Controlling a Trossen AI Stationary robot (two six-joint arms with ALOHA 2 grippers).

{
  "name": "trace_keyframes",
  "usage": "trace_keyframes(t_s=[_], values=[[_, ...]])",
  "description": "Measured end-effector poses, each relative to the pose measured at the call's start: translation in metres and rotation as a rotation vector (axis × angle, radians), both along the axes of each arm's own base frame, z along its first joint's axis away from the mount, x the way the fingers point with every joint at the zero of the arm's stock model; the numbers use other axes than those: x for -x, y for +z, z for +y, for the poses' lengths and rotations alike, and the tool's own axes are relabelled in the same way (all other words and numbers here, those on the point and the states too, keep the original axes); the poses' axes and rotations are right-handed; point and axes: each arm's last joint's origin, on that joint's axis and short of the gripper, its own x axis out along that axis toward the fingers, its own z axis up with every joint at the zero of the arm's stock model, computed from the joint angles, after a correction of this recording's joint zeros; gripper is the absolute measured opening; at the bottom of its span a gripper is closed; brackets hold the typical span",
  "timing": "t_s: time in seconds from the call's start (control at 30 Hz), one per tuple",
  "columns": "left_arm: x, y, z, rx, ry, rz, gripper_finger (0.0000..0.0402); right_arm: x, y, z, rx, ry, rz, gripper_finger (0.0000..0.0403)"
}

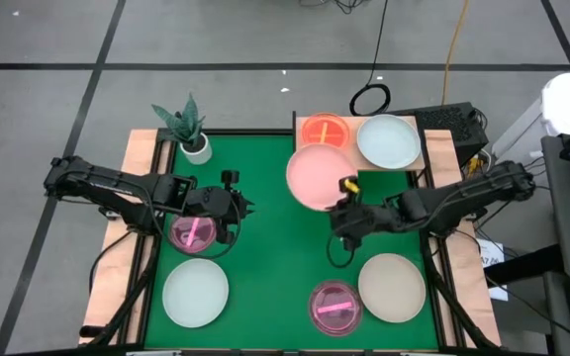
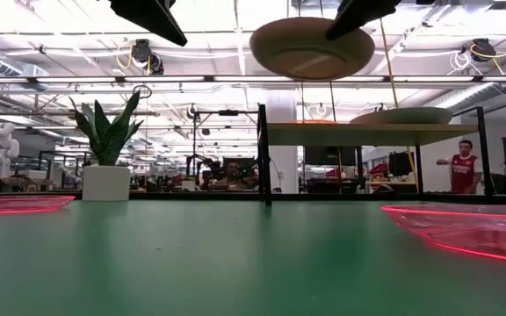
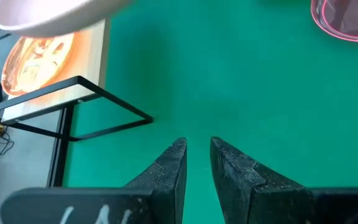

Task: Place and stack plates onto a shelf
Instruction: Stack the large pink plate on top of the large gray plate on the shelf

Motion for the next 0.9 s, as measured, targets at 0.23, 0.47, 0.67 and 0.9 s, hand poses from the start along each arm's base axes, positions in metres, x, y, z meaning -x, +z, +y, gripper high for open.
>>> trace_keyframes(t_s=[0.23,0.47,0.67,0.9], values=[[0.000,0.000,0.000,0.001,0.000,0.000,0.0079,0.019,0.012,-0.020,-0.012,-0.074,0.005,0.0004],[0.000,0.000,0.000,0.002,0.001,-0.002,0.0079,0.036,0.020,-0.039,-0.015,-0.148,0.021,0.0004],[-0.001,0.001,0.000,0.004,0.002,-0.011,0.0079,0.046,0.020,-0.054,-0.015,-0.221,0.074,0.0004],[-0.002,0.003,0.000,0.004,-0.002,-0.037,0.0079,0.047,0.018,-0.068,0.003,-0.269,0.106,0.0004]])
